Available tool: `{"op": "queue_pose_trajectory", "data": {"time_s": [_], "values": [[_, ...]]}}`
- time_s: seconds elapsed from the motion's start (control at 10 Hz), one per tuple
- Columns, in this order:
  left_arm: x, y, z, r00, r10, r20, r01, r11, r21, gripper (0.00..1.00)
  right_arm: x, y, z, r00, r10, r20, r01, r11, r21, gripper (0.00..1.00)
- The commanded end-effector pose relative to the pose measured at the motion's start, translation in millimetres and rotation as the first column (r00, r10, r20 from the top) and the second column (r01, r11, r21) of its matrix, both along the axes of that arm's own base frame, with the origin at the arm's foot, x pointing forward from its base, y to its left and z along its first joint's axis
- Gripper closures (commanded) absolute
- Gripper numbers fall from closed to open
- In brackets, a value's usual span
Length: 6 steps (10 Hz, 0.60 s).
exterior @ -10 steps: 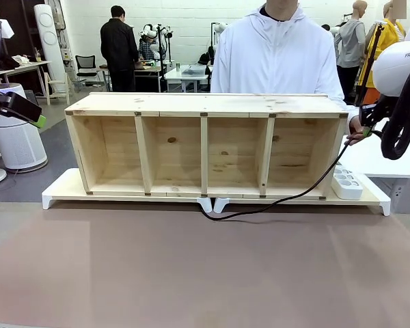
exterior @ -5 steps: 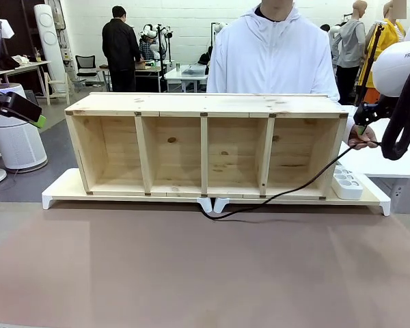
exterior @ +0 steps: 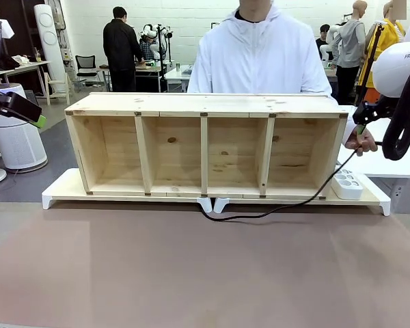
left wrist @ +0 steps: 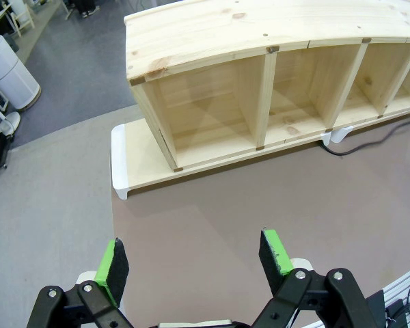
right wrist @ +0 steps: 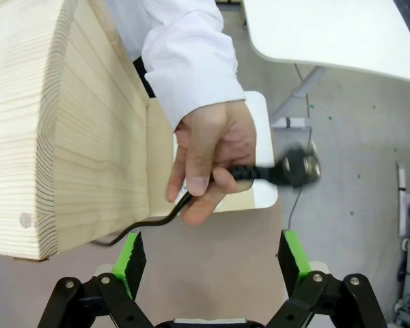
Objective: Perform cable management.
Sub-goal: Release the Power Cable when the human grasps it.
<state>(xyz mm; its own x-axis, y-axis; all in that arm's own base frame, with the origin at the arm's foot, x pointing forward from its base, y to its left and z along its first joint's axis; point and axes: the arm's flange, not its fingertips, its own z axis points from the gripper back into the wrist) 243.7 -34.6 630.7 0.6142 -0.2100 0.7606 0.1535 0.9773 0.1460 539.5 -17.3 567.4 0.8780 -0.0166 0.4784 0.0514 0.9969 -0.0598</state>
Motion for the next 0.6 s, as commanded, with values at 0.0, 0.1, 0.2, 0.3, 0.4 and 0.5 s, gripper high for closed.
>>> {"op": "queue_pose_trajectory", "data": {"time_s": [0.0, 0.1, 0.2, 0.3, 0.4, 0.5], "values": [[1.1, -0.1, 0.4, 1.0, 0.001, 0.007, -0.001, 1.0, -0.003, 0.0, 0.1, -0.1, -0.8, 1.0, -0.005, -0.002, 0.005, 1.0, 0.014, 0.0], [1.1, -0.1, 0.4, 1.0, 0.001, 0.007, -0.001, 1.0, -0.003, 0.0, 0.1, -0.1, -0.8, 1.0, -0.005, -0.002, 0.005, 1.0, 0.014, 0.0], [1.1, -0.1, 0.4, 1.0, 0.001, 0.007, -0.001, 1.0, -0.003, 0.0, 0.1, -0.1, -0.8, 1.0, -0.005, -0.002, 0.005, 1.0, 0.014, 0.0], [1.1, -0.1, 0.4, 1.0, 0.001, 0.007, -0.001, 1.0, -0.003, 0.0, 0.1, -0.1, -0.8, 1.0, -0.005, -0.002, 0.005, 1.0, 0.014, 0.0], [1.1, -0.1, 0.4, 1.0, 0.001, 0.007, -0.001, 1.0, -0.003, 0.0, 0.1, -0.1, -0.8, 1.0, -0.005, -0.002, 0.005, 1.0, 0.014, 0.0], [1.1, -0.1, 0.4, 1.0, 0.001, 0.007, -0.001, 1.0, -0.003, 0.0, 0.1, -0.1, -0.8, 1.0, -0.005, -0.002, 0.005, 1.0, 0.014, 0.0]]}}
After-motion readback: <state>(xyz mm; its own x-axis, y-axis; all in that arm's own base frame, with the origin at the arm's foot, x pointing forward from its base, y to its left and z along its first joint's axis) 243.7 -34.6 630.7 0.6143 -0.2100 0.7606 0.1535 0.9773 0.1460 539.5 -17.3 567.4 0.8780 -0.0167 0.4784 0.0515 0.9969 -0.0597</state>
